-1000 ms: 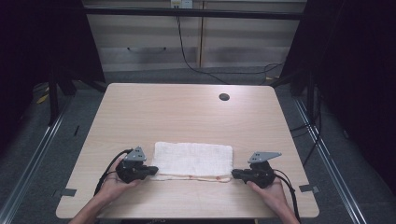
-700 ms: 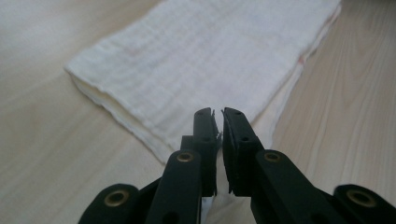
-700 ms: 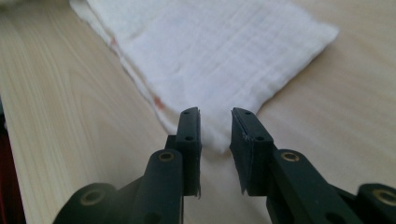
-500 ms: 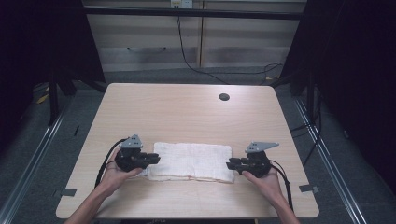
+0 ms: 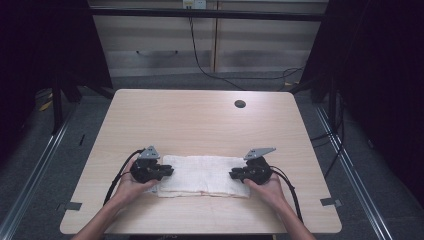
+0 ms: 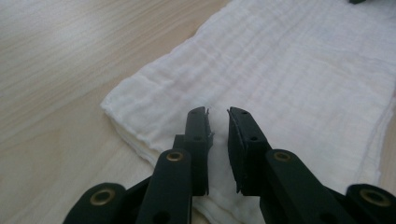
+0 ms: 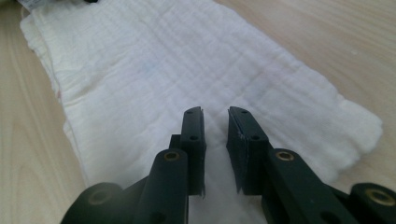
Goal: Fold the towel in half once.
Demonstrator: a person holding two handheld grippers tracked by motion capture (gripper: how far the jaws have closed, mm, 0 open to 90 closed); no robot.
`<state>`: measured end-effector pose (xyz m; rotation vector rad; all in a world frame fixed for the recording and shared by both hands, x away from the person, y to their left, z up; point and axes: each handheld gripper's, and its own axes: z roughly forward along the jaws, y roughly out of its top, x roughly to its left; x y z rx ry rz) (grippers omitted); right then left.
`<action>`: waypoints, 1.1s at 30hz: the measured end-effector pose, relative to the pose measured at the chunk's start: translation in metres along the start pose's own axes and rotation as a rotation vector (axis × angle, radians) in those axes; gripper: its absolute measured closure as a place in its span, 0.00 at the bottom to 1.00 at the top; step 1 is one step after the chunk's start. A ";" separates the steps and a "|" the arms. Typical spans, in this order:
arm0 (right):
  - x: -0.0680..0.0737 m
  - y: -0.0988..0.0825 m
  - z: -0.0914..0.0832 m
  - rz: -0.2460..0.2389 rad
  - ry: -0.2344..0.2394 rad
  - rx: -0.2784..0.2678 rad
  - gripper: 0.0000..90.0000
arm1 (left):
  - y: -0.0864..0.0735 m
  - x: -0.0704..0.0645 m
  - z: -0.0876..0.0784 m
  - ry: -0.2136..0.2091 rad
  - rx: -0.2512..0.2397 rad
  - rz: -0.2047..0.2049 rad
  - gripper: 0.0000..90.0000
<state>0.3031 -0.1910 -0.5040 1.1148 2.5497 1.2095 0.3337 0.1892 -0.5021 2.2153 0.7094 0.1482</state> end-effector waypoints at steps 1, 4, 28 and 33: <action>0.003 -0.001 -0.001 -0.016 -0.007 0.008 0.86 | -0.002 -0.002 -0.003 0.005 0.005 -0.002 0.87; 0.011 -0.004 -0.006 -0.031 -0.007 0.028 0.85 | -0.010 -0.011 -0.009 0.018 -0.005 0.011 0.87; -0.027 0.008 -0.006 0.014 -0.118 -0.031 0.72 | -0.020 -0.017 -0.016 -0.034 -0.020 -0.005 0.83; -0.026 0.005 -0.002 -0.006 -0.114 -0.005 0.74 | -0.020 -0.017 -0.016 -0.038 -0.021 -0.015 0.82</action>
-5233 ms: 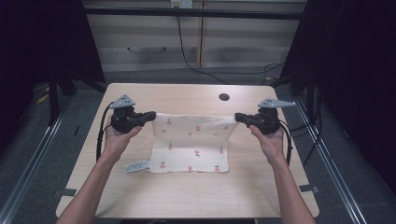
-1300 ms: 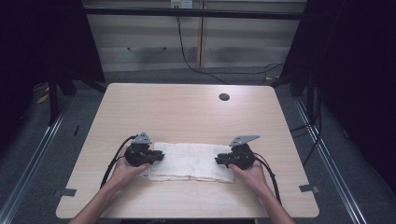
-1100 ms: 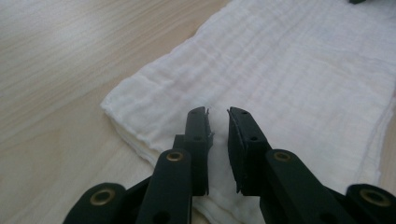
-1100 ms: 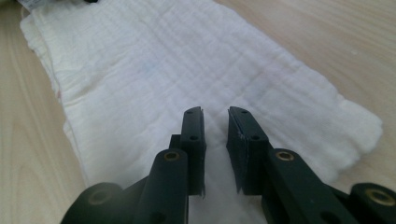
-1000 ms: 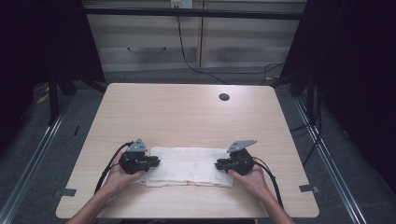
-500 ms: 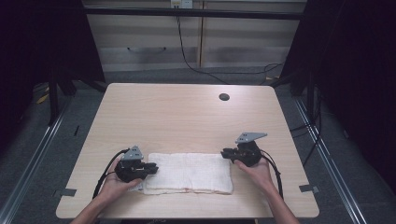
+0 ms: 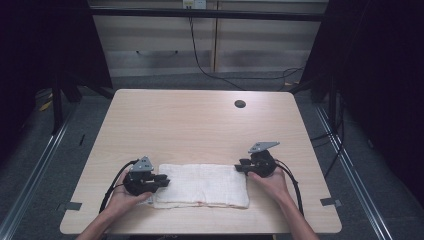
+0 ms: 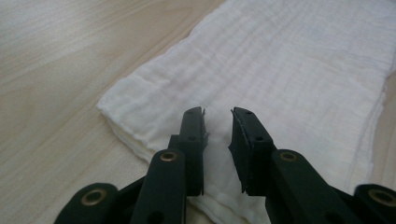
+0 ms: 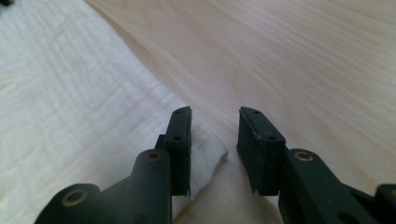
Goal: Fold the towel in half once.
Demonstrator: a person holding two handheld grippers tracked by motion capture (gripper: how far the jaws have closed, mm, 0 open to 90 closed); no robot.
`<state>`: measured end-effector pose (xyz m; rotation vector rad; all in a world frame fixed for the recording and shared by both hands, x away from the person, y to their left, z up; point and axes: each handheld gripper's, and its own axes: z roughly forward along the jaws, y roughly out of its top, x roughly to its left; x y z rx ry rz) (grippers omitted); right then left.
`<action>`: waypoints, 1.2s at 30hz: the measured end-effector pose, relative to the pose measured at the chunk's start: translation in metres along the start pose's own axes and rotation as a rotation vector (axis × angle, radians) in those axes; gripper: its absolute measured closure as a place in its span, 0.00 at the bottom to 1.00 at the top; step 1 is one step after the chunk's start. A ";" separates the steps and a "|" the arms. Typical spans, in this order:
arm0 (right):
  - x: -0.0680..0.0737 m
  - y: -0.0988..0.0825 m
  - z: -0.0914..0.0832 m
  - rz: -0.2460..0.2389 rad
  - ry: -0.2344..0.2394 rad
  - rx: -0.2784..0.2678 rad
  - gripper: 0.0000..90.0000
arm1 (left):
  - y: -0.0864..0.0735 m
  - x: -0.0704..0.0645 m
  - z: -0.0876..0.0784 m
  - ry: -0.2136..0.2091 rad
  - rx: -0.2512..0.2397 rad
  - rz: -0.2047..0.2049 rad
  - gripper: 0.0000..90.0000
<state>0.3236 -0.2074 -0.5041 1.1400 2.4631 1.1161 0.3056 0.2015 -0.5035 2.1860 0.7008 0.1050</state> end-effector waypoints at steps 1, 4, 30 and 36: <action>0.000 -0.001 0.000 -0.011 -0.007 -0.004 0.76 | 0.000 0.000 0.000 0.000 0.001 -0.007 0.81; 0.003 -0.003 -0.002 -0.027 -0.024 -0.008 0.82 | 0.001 -0.002 -0.001 -0.001 0.011 -0.010 0.79; -0.001 -0.002 0.002 0.028 0.030 -0.016 0.97 | 0.021 0.047 0.009 0.061 0.019 -0.103 0.66; -0.001 -0.002 0.002 0.032 0.031 -0.015 0.97 | 0.020 0.044 0.009 0.042 0.031 -0.073 0.87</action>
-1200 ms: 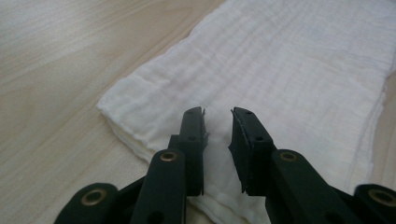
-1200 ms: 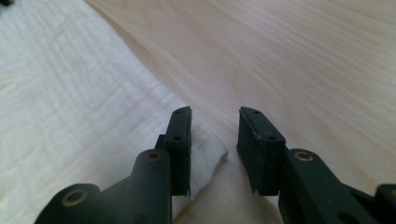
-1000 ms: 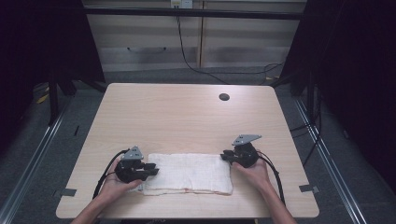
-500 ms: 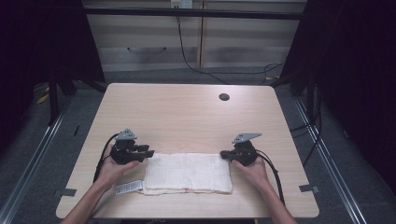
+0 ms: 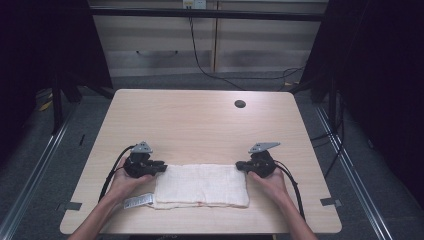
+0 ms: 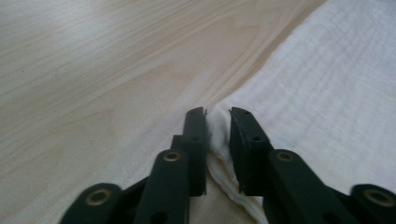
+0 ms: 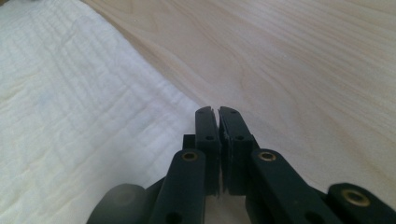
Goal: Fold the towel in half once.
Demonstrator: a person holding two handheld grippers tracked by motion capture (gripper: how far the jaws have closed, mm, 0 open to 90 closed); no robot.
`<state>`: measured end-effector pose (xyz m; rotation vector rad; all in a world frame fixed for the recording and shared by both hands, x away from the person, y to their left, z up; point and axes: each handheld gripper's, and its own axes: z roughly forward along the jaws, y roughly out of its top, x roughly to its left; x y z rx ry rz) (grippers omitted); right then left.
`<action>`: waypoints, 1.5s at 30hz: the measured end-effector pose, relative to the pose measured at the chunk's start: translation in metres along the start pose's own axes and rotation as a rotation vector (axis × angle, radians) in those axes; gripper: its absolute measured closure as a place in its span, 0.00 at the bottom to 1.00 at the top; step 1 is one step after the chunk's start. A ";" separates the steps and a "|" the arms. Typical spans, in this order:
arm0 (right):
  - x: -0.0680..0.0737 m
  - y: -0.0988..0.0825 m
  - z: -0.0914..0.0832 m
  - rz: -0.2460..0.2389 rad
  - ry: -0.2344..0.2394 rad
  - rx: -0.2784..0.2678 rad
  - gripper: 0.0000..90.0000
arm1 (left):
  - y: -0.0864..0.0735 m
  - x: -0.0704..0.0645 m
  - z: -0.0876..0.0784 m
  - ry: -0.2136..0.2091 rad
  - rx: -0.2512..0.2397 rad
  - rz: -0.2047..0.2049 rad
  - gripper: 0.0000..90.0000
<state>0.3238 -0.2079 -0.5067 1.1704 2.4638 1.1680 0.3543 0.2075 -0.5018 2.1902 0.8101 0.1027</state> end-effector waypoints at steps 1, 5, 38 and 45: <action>0.000 0.000 0.000 0.000 0.000 0.004 0.97 | 0.000 0.000 0.000 -0.004 -0.005 -0.001 0.90; -0.002 0.002 -0.004 0.013 0.001 0.000 0.97 | 0.000 -0.002 -0.003 -0.002 -0.037 -0.012 0.94; -0.010 0.047 -0.045 0.024 -0.007 -0.215 0.98 | 0.046 0.000 -0.050 0.027 -0.285 -0.040 0.95; -0.013 0.054 -0.044 0.028 -0.020 -0.230 0.98 | 0.045 0.002 -0.039 0.046 -0.273 -0.042 0.95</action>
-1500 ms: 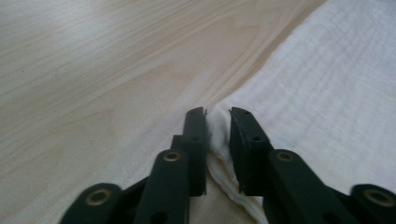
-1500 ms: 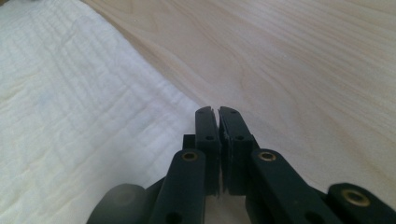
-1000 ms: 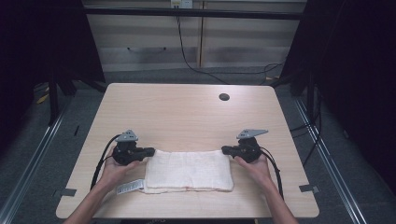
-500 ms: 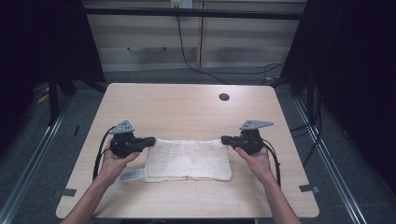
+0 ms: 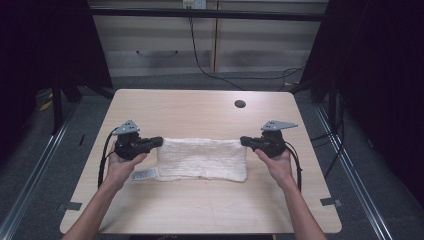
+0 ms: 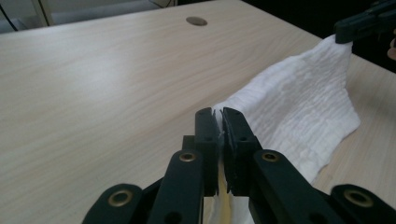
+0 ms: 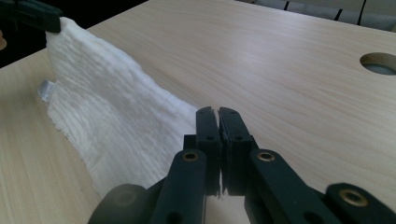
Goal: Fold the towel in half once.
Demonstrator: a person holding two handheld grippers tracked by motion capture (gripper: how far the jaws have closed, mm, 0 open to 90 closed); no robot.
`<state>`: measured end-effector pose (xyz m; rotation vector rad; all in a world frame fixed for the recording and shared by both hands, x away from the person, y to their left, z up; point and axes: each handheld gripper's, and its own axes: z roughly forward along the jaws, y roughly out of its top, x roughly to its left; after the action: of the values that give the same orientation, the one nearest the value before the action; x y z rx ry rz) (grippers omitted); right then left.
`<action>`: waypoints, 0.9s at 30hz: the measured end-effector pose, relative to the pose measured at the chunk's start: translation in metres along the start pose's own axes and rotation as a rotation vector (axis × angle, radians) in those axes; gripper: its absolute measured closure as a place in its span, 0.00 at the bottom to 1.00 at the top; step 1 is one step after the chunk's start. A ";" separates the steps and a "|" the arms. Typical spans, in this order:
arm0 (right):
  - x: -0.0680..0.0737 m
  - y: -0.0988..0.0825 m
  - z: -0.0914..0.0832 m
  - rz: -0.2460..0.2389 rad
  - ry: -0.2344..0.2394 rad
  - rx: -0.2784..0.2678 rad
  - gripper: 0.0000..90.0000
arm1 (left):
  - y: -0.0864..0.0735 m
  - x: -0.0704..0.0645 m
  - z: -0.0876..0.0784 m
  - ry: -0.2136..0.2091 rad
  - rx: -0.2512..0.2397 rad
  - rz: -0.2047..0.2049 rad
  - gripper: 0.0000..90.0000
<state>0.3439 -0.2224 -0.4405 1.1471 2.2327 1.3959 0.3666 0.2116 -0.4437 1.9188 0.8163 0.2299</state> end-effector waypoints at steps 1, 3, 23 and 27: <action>0.001 -0.002 0.002 -0.010 0.002 0.008 0.98 | -0.003 0.000 0.002 0.003 0.005 -0.004 0.95; 0.005 -0.005 0.005 -0.013 0.010 0.018 0.98 | -0.010 0.002 0.008 0.006 0.017 -0.026 0.95; 0.071 -0.047 -0.002 -0.141 0.102 0.109 0.97 | -0.026 0.007 0.018 0.113 0.049 -0.064 0.96; 0.081 -0.060 0.000 -0.163 0.117 0.170 0.97 | -0.029 0.007 0.020 0.123 0.063 -0.057 0.96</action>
<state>0.2618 -0.1758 -0.4775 0.9285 2.5055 1.2592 0.3690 0.2092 -0.4790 1.9522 0.9683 0.2925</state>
